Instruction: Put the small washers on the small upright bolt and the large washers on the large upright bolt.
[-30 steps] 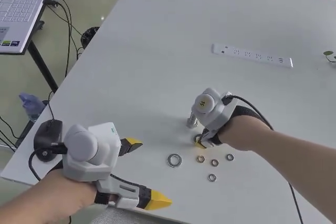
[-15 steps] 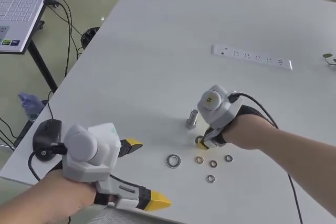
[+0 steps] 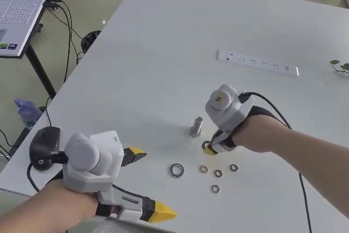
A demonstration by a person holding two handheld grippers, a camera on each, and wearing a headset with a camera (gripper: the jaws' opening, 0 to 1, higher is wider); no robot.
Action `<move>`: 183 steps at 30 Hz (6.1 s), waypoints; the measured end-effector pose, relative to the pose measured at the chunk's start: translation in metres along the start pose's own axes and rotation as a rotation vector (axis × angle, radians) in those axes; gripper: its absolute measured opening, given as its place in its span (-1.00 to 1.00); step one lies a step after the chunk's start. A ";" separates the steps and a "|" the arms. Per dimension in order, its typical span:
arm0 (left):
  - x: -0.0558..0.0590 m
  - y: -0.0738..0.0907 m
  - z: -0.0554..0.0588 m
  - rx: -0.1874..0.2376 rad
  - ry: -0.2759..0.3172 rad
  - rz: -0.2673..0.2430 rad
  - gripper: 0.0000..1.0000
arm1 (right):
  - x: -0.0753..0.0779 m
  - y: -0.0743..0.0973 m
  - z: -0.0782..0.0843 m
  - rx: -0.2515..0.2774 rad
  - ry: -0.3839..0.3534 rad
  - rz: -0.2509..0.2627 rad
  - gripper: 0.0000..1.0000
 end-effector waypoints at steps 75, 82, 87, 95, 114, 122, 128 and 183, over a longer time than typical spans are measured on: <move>-0.012 0.003 0.000 0.005 0.000 -0.005 0.84 | 0.013 0.015 -0.063 -0.028 0.111 0.039 -0.58; -0.012 0.002 0.000 0.004 0.003 -0.001 0.84 | 0.014 0.009 -0.060 -0.038 0.118 0.043 -0.58; -0.013 0.001 0.001 0.004 0.008 0.000 0.84 | 0.012 0.007 -0.057 -0.045 0.124 0.043 -0.58; -0.016 0.002 0.002 0.003 0.013 -0.002 0.83 | 0.010 0.002 -0.056 -0.046 0.131 0.042 -0.58; -0.016 0.001 0.003 0.003 0.015 0.006 0.83 | 0.022 -0.022 -0.054 -0.046 0.130 0.038 -0.58; -0.015 0.003 0.004 0.007 0.025 0.002 0.82 | 0.025 -0.028 -0.051 -0.047 0.140 0.050 -0.58; -0.016 0.005 0.003 0.004 0.015 -0.001 0.82 | 0.024 -0.030 -0.050 -0.046 0.133 0.046 -0.58; -0.012 0.000 0.002 -0.007 0.007 0.019 0.79 | 0.015 -0.013 -0.052 -0.030 0.161 0.014 -0.24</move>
Point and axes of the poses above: the centre of the closed fingertips' face, and the gripper's own axes: y roughly backward along the fingers, x roughly to its right, z roughly out of its underside, the point moved 3 cm from there along y, roughly backward along the fingers, and after that the axes turned 12 degrees about -y, right-handed, at the moved point
